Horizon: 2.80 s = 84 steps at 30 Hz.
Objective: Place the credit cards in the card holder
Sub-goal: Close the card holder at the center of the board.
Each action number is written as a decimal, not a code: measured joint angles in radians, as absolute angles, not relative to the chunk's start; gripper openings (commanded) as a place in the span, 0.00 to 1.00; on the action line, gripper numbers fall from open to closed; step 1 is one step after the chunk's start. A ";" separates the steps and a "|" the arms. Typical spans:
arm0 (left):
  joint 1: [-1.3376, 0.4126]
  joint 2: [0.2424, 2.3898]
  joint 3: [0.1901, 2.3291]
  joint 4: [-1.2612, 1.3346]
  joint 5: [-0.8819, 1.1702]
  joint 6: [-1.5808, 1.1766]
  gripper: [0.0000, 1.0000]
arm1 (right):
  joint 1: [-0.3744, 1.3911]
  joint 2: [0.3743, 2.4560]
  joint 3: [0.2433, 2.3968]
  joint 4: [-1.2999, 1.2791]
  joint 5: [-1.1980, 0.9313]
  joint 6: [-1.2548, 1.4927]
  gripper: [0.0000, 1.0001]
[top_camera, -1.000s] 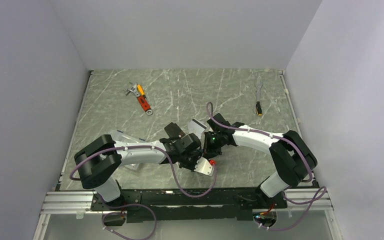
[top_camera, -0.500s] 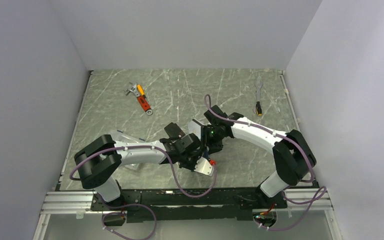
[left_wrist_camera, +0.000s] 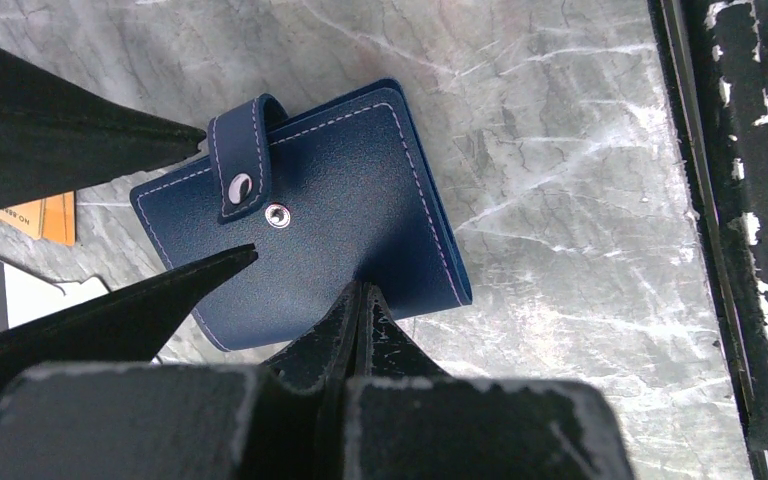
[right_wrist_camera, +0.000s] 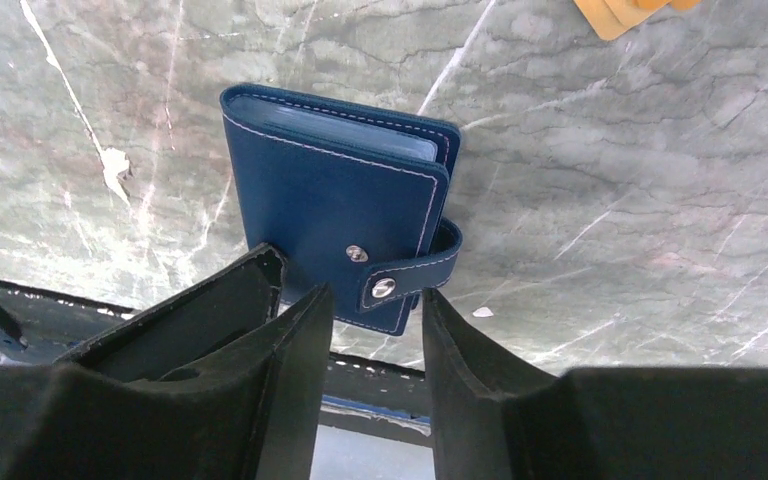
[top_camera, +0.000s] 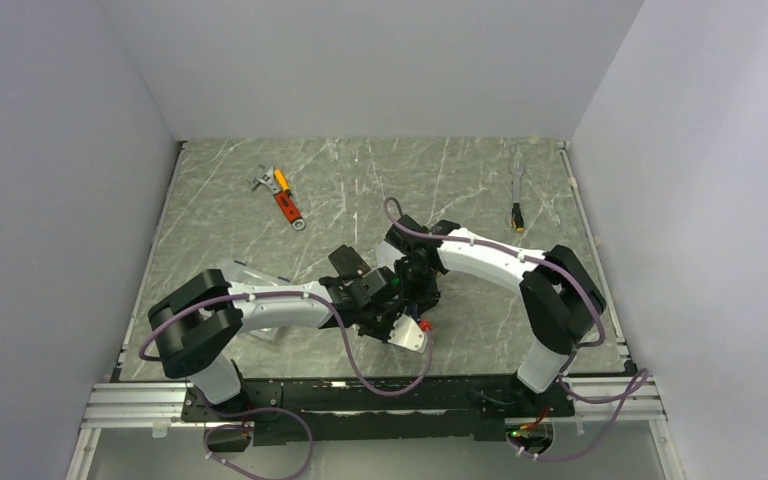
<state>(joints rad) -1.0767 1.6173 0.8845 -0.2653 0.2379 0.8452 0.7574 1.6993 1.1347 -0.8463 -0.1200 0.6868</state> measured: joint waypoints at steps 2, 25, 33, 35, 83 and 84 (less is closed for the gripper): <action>-1.077 1.615 0.884 -0.267 0.238 0.846 0.00 | 0.762 1.705 1.143 -0.852 -0.111 0.686 0.36; -1.077 1.613 0.882 -0.269 0.234 0.851 0.00 | 0.796 1.755 1.168 -0.882 -0.081 0.694 0.23; -1.077 1.611 0.880 -0.269 0.229 0.852 0.00 | 0.797 1.755 1.168 -0.882 -0.077 0.704 0.09; -1.077 1.611 0.880 -0.269 0.229 0.852 0.00 | 0.796 1.755 1.168 -0.882 -0.076 0.705 0.04; -1.077 1.605 0.871 -0.266 0.220 0.853 0.00 | 0.773 1.737 1.120 -0.792 -0.143 0.751 0.00; -1.077 1.605 0.871 -0.266 0.220 0.853 0.00 | 0.773 1.740 1.120 -0.791 -0.143 0.751 0.00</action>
<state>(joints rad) -1.0767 1.6047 0.8711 -0.2657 0.2203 0.8528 0.7727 1.7397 1.1198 -0.7910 -0.1432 0.7509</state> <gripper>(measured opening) 0.010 0.010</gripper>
